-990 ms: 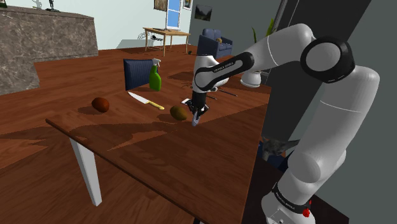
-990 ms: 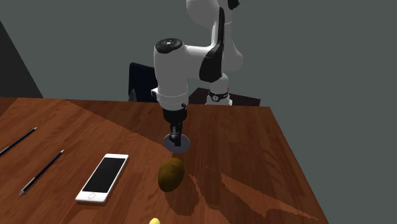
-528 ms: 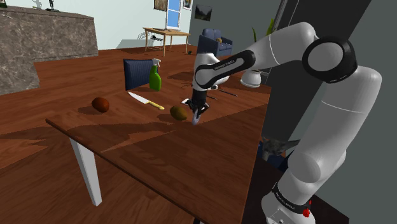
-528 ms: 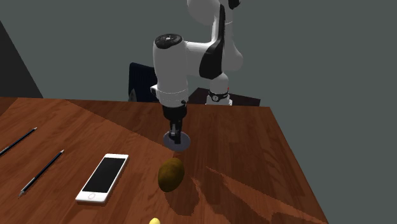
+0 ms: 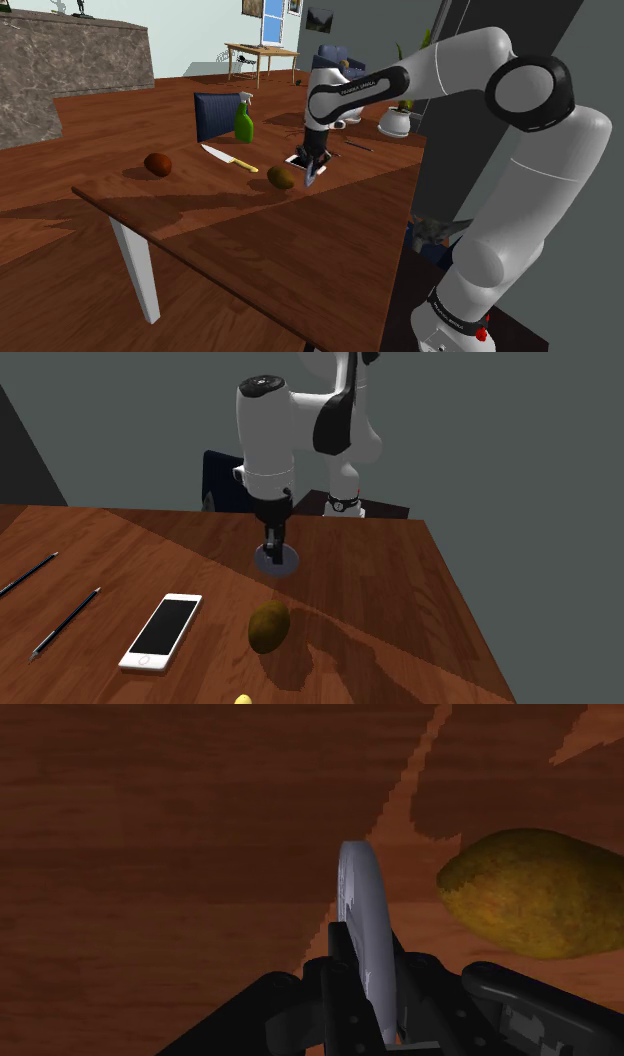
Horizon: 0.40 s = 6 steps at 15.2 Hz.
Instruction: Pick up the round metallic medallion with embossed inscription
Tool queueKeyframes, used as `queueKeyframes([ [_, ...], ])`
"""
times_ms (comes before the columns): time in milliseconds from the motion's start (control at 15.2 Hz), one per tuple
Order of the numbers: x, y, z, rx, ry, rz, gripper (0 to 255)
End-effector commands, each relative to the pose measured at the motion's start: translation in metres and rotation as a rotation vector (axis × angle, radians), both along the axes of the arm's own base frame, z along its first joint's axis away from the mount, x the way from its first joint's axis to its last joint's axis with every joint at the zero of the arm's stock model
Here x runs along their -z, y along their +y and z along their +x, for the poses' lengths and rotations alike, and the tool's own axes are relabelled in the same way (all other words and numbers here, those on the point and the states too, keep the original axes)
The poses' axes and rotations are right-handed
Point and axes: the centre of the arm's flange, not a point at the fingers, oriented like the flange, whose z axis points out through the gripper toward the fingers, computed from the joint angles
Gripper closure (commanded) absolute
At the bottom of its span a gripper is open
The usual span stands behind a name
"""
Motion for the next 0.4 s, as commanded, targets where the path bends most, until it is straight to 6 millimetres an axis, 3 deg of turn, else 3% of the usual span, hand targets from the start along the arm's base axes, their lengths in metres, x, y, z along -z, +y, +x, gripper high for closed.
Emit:
queueKeyframes([
  [0,-0.011,0.001,0.0,0.0,0.0,0.0,255],
  [330,-0.027,0.001,0.0,0.0,0.0,0.0,255],
])
